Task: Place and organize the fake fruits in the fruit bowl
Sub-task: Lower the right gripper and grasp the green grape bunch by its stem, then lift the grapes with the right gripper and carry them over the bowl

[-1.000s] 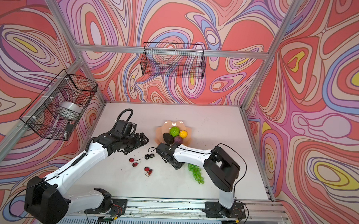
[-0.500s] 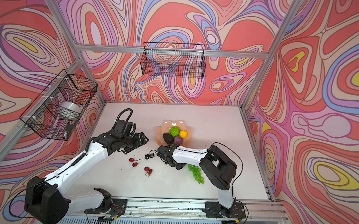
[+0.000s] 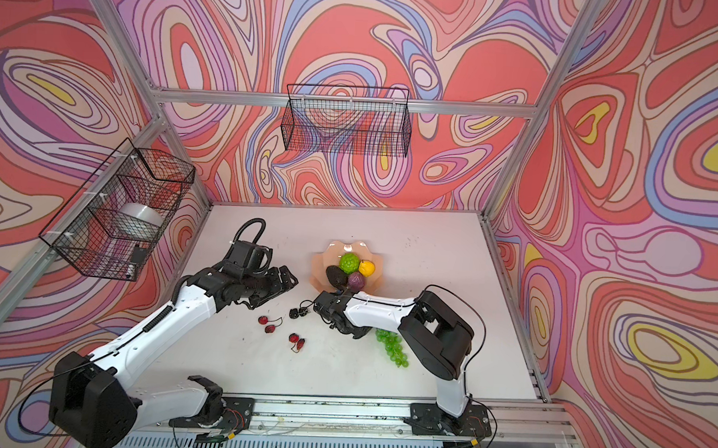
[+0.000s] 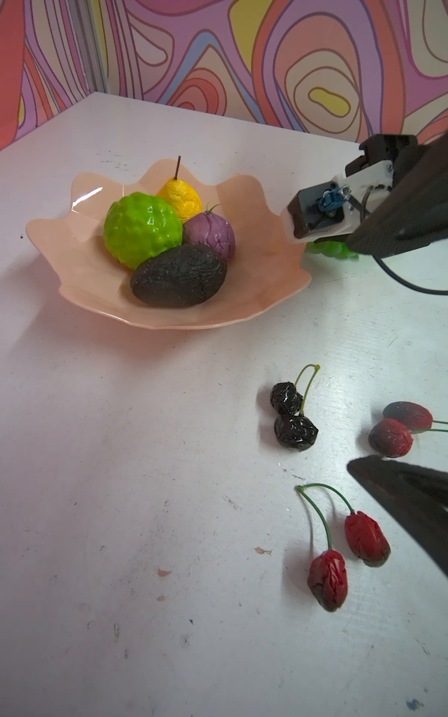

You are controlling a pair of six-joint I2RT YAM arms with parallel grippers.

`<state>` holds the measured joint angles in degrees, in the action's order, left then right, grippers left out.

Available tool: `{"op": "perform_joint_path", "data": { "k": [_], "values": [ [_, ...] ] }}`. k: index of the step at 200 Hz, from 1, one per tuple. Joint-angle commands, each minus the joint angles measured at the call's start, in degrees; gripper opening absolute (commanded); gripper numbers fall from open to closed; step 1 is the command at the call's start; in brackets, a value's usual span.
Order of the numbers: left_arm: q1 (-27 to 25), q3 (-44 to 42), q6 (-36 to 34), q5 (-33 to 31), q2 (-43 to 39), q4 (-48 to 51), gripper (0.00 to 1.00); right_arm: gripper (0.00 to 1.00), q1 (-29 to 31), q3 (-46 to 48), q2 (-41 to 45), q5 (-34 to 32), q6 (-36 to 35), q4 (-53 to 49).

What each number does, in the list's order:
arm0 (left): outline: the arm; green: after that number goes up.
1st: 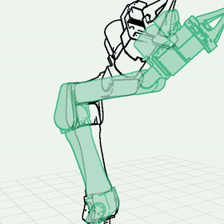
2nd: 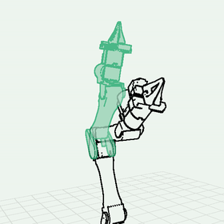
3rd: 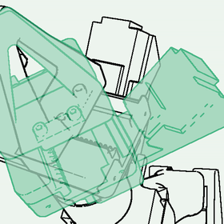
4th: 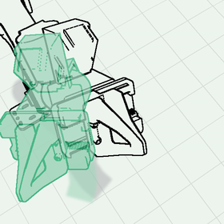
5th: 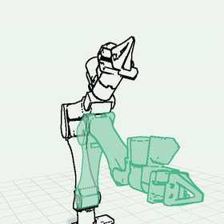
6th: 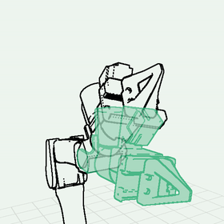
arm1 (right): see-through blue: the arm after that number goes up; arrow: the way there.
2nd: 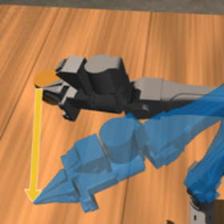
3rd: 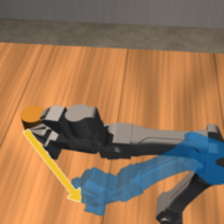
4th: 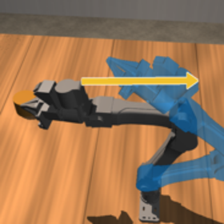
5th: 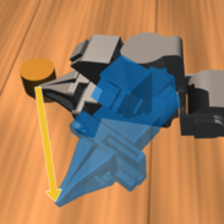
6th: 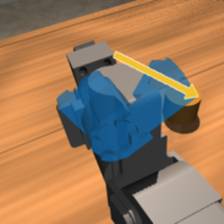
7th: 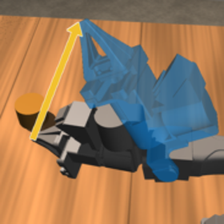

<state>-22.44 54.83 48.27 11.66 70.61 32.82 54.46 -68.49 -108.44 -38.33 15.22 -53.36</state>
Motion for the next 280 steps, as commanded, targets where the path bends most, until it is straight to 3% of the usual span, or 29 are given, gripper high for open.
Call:
{"op": "perform_joint_path", "data": {
  "k": [1, 44, 182, 236, 280],
  "values": [
    [0.29, -0.6, 0.88, 0.32, -0.35, -0.66, 0.85, 0.12, 0.2, -0.06, -0.38, -1.27, 1.19, -0.61],
    [0.36, -0.51, 0.99, 0.25, -0.57, -0.43, 0.85, 0.0, 0.21, 0.54, 1.95, -1.84, 2.12, -0.61],
    [0.36, 3.02, -1.6, -1.38, -0.64, 3.72, 0.85, 0.0, 0.16, -6.02, 19.41, 4.07, 6.76, -12.25],
    [0.34, 3.25, -1.93, -2.35, -0.83, 4.53, 0.85, 0.0, 0.16, -18.14, 22.47, 4.12, 3.79, -18.67],
    [0.33, 3.19, -2.03, -2.69, -0.91, 4.89, 0.84, 0.0, 0.2, -34.91, 17.57, 6.73, -2.89, -18.29]
  ]
}}
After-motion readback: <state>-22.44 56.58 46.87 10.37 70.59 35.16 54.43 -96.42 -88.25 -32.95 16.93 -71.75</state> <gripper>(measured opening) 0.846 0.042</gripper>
